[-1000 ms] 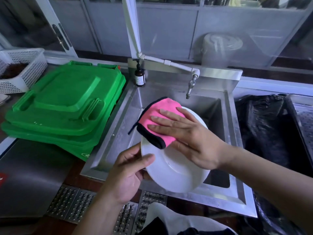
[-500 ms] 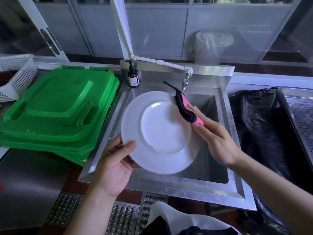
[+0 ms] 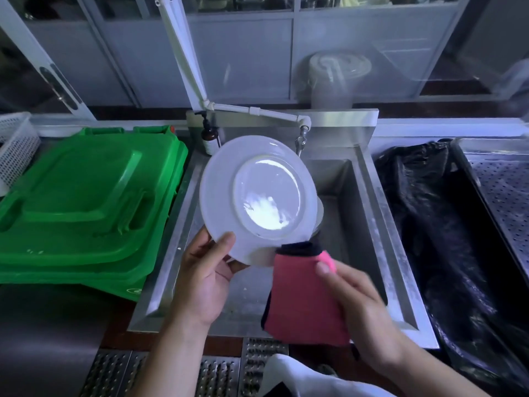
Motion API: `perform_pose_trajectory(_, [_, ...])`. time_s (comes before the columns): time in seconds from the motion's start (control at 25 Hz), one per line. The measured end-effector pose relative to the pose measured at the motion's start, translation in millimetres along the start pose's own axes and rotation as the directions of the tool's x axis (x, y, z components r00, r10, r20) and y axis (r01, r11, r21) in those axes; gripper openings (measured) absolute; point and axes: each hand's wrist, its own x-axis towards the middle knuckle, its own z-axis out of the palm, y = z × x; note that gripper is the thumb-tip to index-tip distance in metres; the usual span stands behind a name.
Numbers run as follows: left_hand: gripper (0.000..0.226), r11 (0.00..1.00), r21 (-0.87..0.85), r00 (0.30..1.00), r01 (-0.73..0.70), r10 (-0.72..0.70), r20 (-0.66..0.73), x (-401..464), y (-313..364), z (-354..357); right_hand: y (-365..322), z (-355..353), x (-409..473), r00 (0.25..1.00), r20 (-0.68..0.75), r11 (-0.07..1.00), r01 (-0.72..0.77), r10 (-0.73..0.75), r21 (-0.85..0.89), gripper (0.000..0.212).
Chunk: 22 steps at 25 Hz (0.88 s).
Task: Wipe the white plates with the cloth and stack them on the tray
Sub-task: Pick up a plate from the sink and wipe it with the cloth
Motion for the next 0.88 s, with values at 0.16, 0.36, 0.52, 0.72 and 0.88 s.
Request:
perform_pose_trajectory(0.16, [0.039,0.998,-0.035,0.997,0.051,-0.049,0.058,0.6,1.7,-9.7,-17.6,-17.1,4.0,0.923,-0.382,0.979,0.045,0.035,0.197,0.05])
perform_pose_trajectory(0.36, [0.058,0.994,-0.086,0.989,0.071,-0.059,0.133,-3.2,6.7,-3.2,-38.8,-2.9,27.5,0.755,-0.217,0.719,0.434,-0.619,-0.542,0.032])
perform_pose_trajectory(0.52, [0.053,0.998,-0.053,0.982,0.028,-0.018,0.186,-9.2,20.4,4.4,-25.3,29.0,64.0,0.683,-0.012,0.347,0.355,-0.73,-0.868,0.052])
perform_pose_trajectory(0.72, [0.035,0.997,-0.018,0.982,-0.079,0.081,0.173,-17.8,40.8,-3.5,-34.3,71.0,72.4,0.665,0.013,0.399,0.463,-0.746,-0.792,0.052])
perform_pose_trajectory(0.88, [0.046,0.992,-0.052,0.985,-0.113,0.119,0.124,-21.2,52.0,-15.3,-30.8,84.5,61.3,0.662,0.309,0.304,0.642,-0.682,-0.704,0.049])
